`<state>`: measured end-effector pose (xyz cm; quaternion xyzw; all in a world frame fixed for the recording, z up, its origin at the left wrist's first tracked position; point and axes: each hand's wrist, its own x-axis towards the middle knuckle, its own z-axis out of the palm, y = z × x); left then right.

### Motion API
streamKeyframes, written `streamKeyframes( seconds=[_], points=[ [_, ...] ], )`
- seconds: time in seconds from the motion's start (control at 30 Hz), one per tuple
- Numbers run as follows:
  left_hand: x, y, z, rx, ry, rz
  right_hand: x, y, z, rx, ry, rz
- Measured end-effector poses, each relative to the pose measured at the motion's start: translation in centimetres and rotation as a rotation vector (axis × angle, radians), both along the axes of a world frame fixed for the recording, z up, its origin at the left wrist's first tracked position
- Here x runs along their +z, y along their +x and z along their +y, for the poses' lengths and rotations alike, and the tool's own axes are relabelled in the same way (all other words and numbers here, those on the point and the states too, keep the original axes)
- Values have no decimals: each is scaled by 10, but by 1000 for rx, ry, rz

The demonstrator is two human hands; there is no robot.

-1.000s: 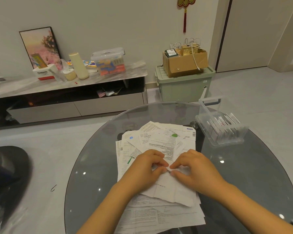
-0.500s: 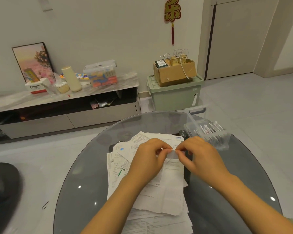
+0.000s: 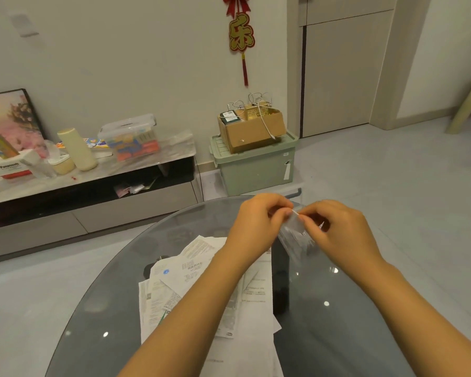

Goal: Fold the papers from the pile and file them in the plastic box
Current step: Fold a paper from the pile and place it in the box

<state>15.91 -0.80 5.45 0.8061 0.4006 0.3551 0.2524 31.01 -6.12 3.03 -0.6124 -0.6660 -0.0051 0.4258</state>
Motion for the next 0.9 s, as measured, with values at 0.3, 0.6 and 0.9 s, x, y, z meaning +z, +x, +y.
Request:
streamKeyframes(
  seconds=[0.3, 0.6, 0.9],
  points=[
    [-4, 56, 46, -164, -130, 144, -2, 33, 18, -264, -148, 49],
    [-14, 77, 72, -285, -184, 298, -8, 44, 27, -323, -251, 40],
    [-18, 83, 78, -324, -185, 489, -8, 44, 28, -330, -304, -5]
  ],
)
